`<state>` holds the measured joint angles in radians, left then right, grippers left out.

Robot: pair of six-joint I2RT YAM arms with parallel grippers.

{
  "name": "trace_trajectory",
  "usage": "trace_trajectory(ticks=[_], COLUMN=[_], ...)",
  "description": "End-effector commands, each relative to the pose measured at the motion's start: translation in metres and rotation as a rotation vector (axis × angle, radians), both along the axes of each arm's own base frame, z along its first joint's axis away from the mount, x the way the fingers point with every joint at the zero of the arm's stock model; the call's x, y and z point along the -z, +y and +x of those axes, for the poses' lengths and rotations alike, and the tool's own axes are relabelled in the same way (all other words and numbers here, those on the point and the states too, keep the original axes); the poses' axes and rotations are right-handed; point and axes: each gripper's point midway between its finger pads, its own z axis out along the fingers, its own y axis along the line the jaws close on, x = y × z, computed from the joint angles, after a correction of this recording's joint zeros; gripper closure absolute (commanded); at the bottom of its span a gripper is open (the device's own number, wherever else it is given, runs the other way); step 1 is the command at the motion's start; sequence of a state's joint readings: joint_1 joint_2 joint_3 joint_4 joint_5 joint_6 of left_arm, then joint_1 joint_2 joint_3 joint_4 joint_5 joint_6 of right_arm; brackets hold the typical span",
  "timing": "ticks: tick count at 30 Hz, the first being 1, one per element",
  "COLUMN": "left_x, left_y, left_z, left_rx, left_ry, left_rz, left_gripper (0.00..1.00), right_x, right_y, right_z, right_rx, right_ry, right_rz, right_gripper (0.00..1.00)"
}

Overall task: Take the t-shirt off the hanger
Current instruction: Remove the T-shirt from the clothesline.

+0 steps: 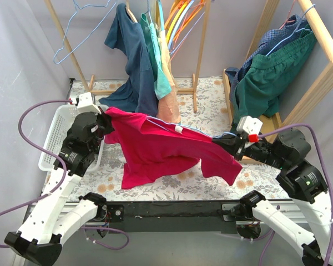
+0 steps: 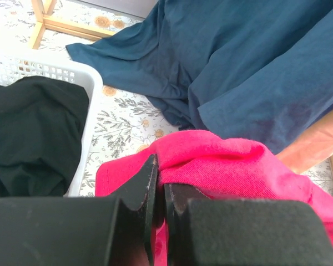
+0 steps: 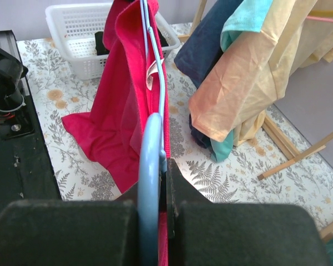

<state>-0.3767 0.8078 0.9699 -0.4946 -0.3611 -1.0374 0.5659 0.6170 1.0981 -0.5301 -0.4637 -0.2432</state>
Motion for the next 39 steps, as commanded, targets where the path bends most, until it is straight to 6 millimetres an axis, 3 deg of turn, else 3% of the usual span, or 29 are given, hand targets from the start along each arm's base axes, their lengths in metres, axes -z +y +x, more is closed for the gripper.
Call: trace_trajectory(ticks=[1,3,8,11,14,16,19,22,26,30,31,39], left_x=[-0.007,0.0,0.024,0.059,0.081,0.074,0.043,0.007,-0.031,-0.036,-0.038,-0.013], left_y=[0.041,0.031,-0.016,-0.039,-0.043,-0.04,-0.039,-0.041,-0.061,-0.105,-0.121,-0.147], left_z=[0.0,0.001,-0.005,-0.013,-0.019,-0.023,-0.029,-0.039,-0.061,-0.099,-0.121,-0.142], left_rx=[-0.196,-0.145,0.132,0.25,0.266,0.263,0.29,0.343,0.522,0.888,1.048,1.318], left_ry=[0.006,0.012,0.059,0.185,0.26,0.237,0.141,0.033,-0.088,-0.113,-0.112,0.027], left_rz=[0.073,0.064,0.015,-0.019,-0.023,-0.022,-0.02,-0.013,-0.001,-0.01,-0.045,-0.154], left_gripper=[1.0,1.0,1.0,0.8,0.55,0.35,0.22,0.16,0.1,0.1,0.09,0.16], right_x=[-0.037,-0.043,-0.042,-0.04,-0.028,-0.01,0.024,0.057,0.07,0.066,0.064,0.06], right_y=[-0.02,-0.02,-0.011,0.0,0.014,0.022,0.031,0.038,0.047,0.056,0.057,0.062], right_z=[-0.018,-0.019,-0.007,0.003,0.017,0.03,0.042,0.048,0.039,0.02,0.016,-0.002], right_rx=[0.04,0.043,0.046,0.034,0.016,0.02,0.022,0.007,-0.069,-0.198,-0.223,-0.328], right_ry=[-0.124,-0.132,-0.099,-0.07,-0.005,0.062,0.158,0.23,0.277,0.309,0.312,0.35], right_rz=[0.064,0.083,0.119,0.146,0.134,0.095,0.042,-0.008,-0.025,-0.028,-0.026,-0.019], right_gripper=[0.99,0.99,0.99,0.99,0.99,0.99,0.99,0.99,0.99,0.99,0.99,0.99])
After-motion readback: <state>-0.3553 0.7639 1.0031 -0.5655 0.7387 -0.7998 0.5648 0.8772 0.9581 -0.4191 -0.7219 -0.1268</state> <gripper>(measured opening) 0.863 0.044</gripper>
